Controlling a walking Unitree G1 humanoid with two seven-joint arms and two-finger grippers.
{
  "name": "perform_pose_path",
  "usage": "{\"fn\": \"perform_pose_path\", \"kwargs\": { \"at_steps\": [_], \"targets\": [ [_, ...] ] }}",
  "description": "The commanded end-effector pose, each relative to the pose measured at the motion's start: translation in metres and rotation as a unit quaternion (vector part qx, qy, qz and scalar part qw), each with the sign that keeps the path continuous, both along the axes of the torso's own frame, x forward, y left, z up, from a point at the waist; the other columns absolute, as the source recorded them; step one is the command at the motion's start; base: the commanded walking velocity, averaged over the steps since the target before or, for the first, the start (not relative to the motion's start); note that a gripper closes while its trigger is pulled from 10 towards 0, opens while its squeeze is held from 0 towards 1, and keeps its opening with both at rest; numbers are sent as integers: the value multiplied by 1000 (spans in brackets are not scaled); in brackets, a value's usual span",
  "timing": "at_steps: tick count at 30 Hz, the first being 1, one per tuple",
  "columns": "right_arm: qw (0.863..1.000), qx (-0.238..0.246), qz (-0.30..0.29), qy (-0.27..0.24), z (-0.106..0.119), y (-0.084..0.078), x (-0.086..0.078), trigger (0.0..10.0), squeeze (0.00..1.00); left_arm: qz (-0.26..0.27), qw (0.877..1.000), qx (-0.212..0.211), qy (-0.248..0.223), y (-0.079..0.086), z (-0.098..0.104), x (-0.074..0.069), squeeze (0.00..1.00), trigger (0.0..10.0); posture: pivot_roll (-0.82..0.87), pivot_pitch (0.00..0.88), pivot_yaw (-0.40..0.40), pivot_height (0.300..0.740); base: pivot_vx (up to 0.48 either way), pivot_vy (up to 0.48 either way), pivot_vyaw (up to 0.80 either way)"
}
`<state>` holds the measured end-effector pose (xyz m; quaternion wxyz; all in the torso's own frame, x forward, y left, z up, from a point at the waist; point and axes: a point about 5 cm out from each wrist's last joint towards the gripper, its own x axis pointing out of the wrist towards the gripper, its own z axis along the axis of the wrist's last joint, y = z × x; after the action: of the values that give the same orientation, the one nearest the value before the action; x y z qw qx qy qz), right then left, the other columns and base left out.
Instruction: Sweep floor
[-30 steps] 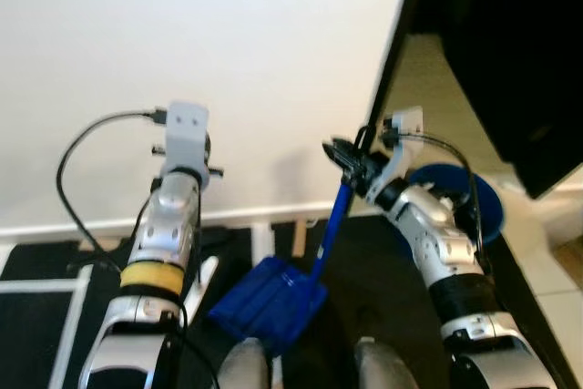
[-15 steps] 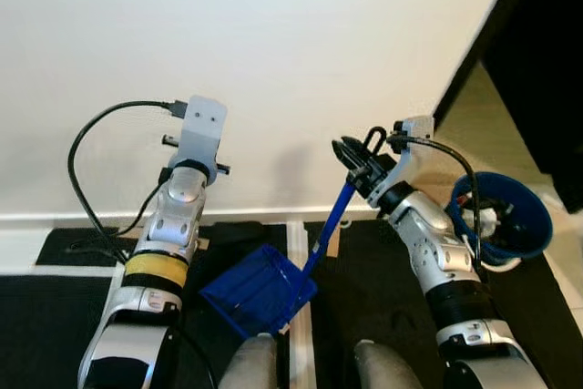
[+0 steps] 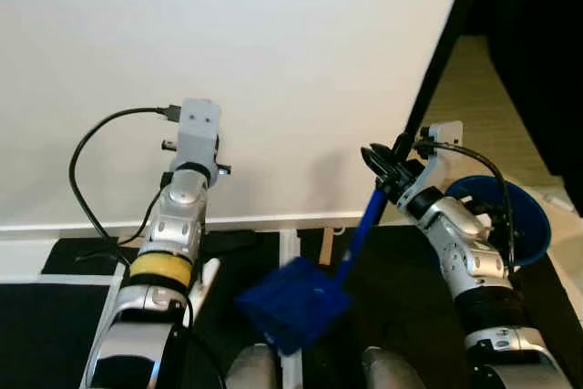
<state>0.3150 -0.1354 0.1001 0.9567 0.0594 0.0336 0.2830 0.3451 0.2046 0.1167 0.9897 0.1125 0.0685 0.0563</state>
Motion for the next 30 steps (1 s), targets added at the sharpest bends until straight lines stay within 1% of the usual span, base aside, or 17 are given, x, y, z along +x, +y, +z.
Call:
{"fn": "perform_pose_path", "kwargs": {
  "at_steps": [1,4,7,9,10,11,12,13,14,17,21,22,23,24,27,28,30],
  "targets": [
    [998,2,42,-43,15,13,5,10000,0,14,999,-5,-40,8,14,4,0,10000,47,5,28,740,0,0,0],
    [996,-25,65,-51,15,15,6,10000,0,17,999,-2,-51,10,19,5,0,10000,48,7,23,740,0,0,0],
    [995,-37,70,-57,12,14,6,10000,0,16,998,-2,-55,10,20,5,0,10000,55,1,17,740,0,0,0],
    [994,-70,60,-57,1,7,5,10000,0,15,998,-1,-59,12,20,4,0,10000,57,5,16,740,0,0,0],
    [994,-80,53,-54,-3,3,6,10000,0,15,998,-1,-62,13,20,4,0,10000,64,25,9,740,0,0,0],
    [995,-87,32,-48,-9,-8,8,10000,0,9,997,-9,-71,13,19,2,0,10000,80,55,-7,740,0,0,0],
    [995,-87,32,-48,-9,-8,8,10000,0,9,997,-9,-71,13,19,2,0,10000,80,55,-7,740,0,0,0],
    [995,-82,15,-47,-11,-16,9,10000,0,5,997,-14,-77,14,19,1,0,10000,91,92,-16,740,0,0,0],
    [996,-78,9,-46,-11,-18,10,10000,0,5,997,-15,-78,14,19,0,0,10000,91,92,-16,740,0,0,0],
    [995,-79,-13,-64,-8,-29,12,10000,0,-8,995,-17,-95,19,20,-5,0,10000,96,161,-25,740,0,0,0],
    [994,-71,-37,-69,-2,-36,19,10000,0,-4,994,-17,-105,26,25,-9,0,10000,102,208,-28,740,0,0,0],
    [994,-64,-44,-81,4,-38,23,10000,0,-4,993,-17,-118,30,31,-10,0,10000,117,253,-31,740,0,0,0],
    [993,-59,-49,-89,9,-39,26,10000,0,-4,992,-17,-127,32,35,-10,0,10000,117,253,-31,740,0,0,0],
    [991,-44,-56,-109,17,-42,31,10000,0,-3,989,-14,-149,37,43,-12,0,10000,131,297,-34,740,0,0,0],
    [991,-37,-58,-118,20,-42,32,10000,0,-3,987,-11,-158,40,47,-13,0,10000,135,303,-35,740,0,0,0],
    [987,-11,-50,-151,32,-42,36,10000,0,-3,982,-14,-188,44,60,-17,0,10000,158,329,-38,740,0,0,0],
    [985,-3,-47,-163,36,-41,37,10000,0,-3,980,-17,-198,45,65,-18,0,10000,158,329,-38,740,0,0,0]
  ]
}}
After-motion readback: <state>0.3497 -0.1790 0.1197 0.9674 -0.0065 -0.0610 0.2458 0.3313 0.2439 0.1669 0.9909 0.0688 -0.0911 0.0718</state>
